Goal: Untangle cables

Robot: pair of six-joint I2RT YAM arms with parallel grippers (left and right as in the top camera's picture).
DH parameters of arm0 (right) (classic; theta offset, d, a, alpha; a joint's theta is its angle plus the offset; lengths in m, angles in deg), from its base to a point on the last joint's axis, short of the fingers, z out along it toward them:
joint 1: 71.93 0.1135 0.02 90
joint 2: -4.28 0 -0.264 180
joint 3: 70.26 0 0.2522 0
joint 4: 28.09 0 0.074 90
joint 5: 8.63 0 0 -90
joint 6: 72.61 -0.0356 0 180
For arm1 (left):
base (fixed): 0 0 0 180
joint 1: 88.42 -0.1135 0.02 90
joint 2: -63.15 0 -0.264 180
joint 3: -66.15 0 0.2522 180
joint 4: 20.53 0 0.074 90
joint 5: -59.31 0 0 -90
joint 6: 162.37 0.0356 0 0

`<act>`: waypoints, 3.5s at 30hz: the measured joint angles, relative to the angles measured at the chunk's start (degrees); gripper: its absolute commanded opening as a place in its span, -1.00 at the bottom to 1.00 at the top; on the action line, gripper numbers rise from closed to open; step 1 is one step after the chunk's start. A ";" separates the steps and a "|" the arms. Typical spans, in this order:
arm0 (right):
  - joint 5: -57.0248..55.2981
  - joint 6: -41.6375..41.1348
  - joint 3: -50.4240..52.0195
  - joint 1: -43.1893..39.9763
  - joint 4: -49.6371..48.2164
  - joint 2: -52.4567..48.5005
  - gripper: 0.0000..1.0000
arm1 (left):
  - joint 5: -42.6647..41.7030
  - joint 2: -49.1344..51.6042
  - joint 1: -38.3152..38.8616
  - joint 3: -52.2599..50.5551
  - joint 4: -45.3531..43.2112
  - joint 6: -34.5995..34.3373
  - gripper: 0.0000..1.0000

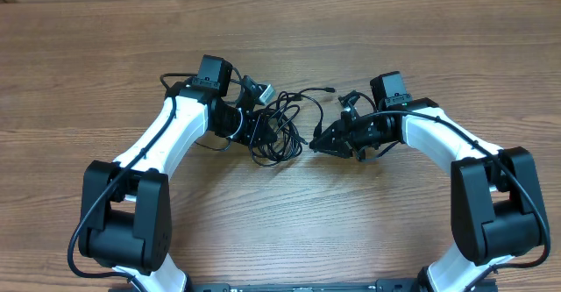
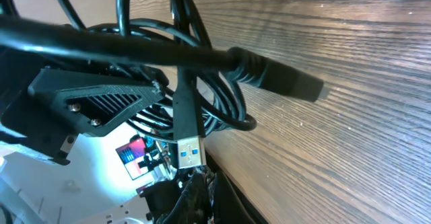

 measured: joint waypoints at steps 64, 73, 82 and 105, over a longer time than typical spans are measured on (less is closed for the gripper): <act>-16.15 -22.67 0.00 9.16 -18.01 0.02 -0.92 | -6.05 0.00 -0.04 -0.02 1.97 1.46 -0.91; -19.80 -25.92 0.00 12.20 -19.52 0.09 -0.93 | -8.13 0.00 -0.11 -0.02 1.99 1.68 -0.91; -21.86 -29.40 0.00 14.71 -20.90 0.33 -0.93 | -11.26 0.00 -0.11 -0.02 1.05 1.68 -0.92; -9.16 -1.68 0.02 -4.28 -1.86 0.35 -0.13 | 3.34 0.00 -0.09 -0.02 9.05 12.48 -0.91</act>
